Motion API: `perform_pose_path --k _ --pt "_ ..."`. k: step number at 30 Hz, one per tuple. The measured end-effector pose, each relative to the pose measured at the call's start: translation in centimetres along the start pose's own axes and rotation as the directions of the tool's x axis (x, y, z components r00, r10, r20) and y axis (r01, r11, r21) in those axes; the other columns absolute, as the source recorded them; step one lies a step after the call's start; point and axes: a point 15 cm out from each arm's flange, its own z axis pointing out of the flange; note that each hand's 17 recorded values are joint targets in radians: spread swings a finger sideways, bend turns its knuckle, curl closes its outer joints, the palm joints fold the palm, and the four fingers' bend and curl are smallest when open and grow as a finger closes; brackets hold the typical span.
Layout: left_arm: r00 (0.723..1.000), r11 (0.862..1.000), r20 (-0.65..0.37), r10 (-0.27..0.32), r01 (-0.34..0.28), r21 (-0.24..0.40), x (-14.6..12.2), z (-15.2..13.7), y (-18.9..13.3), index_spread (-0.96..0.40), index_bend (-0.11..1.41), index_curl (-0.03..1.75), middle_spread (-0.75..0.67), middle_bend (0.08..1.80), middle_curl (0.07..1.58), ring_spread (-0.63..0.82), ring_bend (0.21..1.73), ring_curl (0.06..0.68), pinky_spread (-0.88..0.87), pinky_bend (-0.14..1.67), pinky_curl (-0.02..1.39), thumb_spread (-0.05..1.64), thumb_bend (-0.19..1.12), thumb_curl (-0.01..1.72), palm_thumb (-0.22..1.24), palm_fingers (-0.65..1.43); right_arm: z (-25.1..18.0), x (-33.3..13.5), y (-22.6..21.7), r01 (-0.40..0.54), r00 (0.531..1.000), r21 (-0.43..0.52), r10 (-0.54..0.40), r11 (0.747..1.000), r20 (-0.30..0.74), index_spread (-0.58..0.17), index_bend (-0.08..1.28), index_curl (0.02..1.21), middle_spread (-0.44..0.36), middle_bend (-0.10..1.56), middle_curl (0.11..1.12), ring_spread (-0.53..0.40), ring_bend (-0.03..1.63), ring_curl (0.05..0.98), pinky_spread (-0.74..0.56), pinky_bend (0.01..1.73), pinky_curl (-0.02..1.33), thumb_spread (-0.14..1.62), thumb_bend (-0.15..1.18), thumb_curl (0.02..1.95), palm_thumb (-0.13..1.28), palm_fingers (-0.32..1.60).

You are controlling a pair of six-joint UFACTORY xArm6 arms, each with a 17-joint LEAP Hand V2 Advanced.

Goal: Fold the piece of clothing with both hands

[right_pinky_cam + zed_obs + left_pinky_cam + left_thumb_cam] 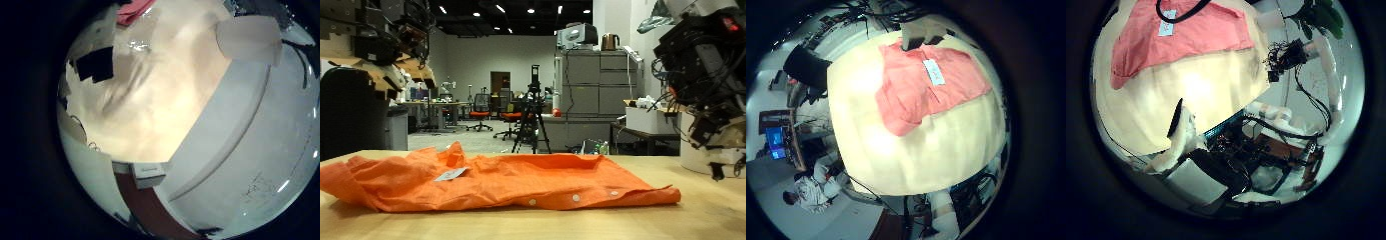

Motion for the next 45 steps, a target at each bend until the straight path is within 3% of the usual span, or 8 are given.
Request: perform_pose_path --k 4,7,11,15,21,28,35,45 --pt "1.000 1.000 -0.004 -0.001 0.001 -0.007 0.3 0.1 0.8 0.19 0.16 0.27 0.38 0.19 0.30 0.61 0.39 0.220 0.52 0.30 0.32 1.16 -0.02 0.34 0.57 -0.01 -1.3 1.2 -1.4 -0.018 0.999 0.096 0.020 0.995 -0.026 -0.273 0.80 0.65 -0.152 1.21 0.73 -0.249 1.32 0.680 -0.37 1.19 0.81 1.26 -0.04 0.36 0.79 0.79" --pt "1.000 1.000 -0.006 0.000 0.000 -0.012 0.3 0.4 0.8 0.19 0.16 0.27 0.38 0.19 0.30 0.61 0.39 0.220 0.52 0.30 0.32 1.16 -0.02 0.34 0.57 -0.01 -1.7 1.3 -2.3 -0.010 0.999 0.123 0.014 0.992 -0.036 -0.297 0.53 0.59 -0.163 1.06 0.69 -0.265 1.27 0.658 -0.46 1.16 0.78 1.21 -0.04 0.35 0.73 0.35" --pt "1.000 1.000 -0.011 -0.006 0.005 -0.018 0.2 0.7 1.1 0.19 0.16 0.27 0.38 0.19 0.30 0.61 0.39 0.220 0.52 0.30 0.32 1.16 -0.02 0.34 0.57 -0.01 -1.7 0.7 -3.7 0.016 0.999 0.130 -0.011 0.991 -0.041 -0.261 0.61 0.52 -0.042 0.78 0.57 -0.168 0.84 0.494 -0.34 0.82 0.63 1.11 -0.04 0.34 0.67 -0.14" --pt "1.000 1.000 -0.014 -0.009 0.009 -0.029 0.0 1.2 1.0 0.19 0.16 0.28 0.38 0.19 0.30 0.61 0.39 0.221 0.52 0.30 0.32 1.17 -0.02 0.33 0.57 -0.01 -1.8 0.4 -6.1 0.046 0.998 0.117 -0.041 0.992 -0.042 -0.215 0.52 0.46 0.050 0.70 0.50 -0.098 0.69 0.393 -0.10 0.45 0.48 1.05 -0.03 0.34 0.65 -0.11" --pt "0.999 0.999 -0.017 -0.029 0.028 -0.032 -1.1 1.3 0.9 0.19 0.16 0.28 0.37 0.19 0.31 0.61 0.39 0.221 0.52 0.30 0.32 1.17 -0.02 0.33 0.57 -0.01 -0.8 0.0 -10.0 0.077 0.997 0.080 -0.075 0.994 -0.034 -0.196 0.39 0.41 0.118 0.50 0.42 0.079 0.49 0.316 0.06 0.43 0.41 1.02 -0.02 0.36 0.67 -0.02" --pt "0.999 0.998 -0.022 -0.042 0.041 -0.048 -2.4 1.8 0.9 0.19 0.16 0.28 0.36 0.19 0.31 0.61 0.39 0.221 0.52 0.30 0.32 1.17 -0.02 0.33 0.57 -0.01 -0.5 -0.1 -14.8 0.102 0.994 0.043 -0.101 0.994 -0.029 -0.181 0.27 0.37 0.098 0.41 0.38 0.128 0.46 0.284 0.12 0.40 0.37 0.99 -0.01 0.40 0.77 0.09" --pt "0.998 0.997 -0.044 -0.052 0.049 -0.066 -3.1 2.7 1.1 0.20 0.16 0.27 0.37 0.19 0.31 0.61 0.39 0.222 0.52 0.30 0.32 1.17 -0.02 0.33 0.57 -0.01 1.1 -2.0 -18.1 0.145 0.989 -0.099 -0.147 0.984 -0.012 -0.159 0.18 0.35 0.097 0.31 0.35 0.137 0.43 0.277 0.18 0.36 0.35 0.96 -0.03 0.43 0.78 0.06" --pt "0.997 0.996 -0.050 -0.063 0.060 -0.068 -3.8 2.9 1.3 0.20 0.16 0.27 0.38 0.19 0.30 0.61 0.39 0.223 0.52 0.30 0.32 1.17 -0.02 0.33 0.57 -0.01 3.4 -2.7 -18.5 0.149 0.985 -0.183 -0.163 0.972 -0.060 -0.134 0.16 0.33 0.102 0.26 0.35 0.146 0.39 0.269 0.22 0.32 0.33 0.92 -0.03 0.43 0.78 0.07"
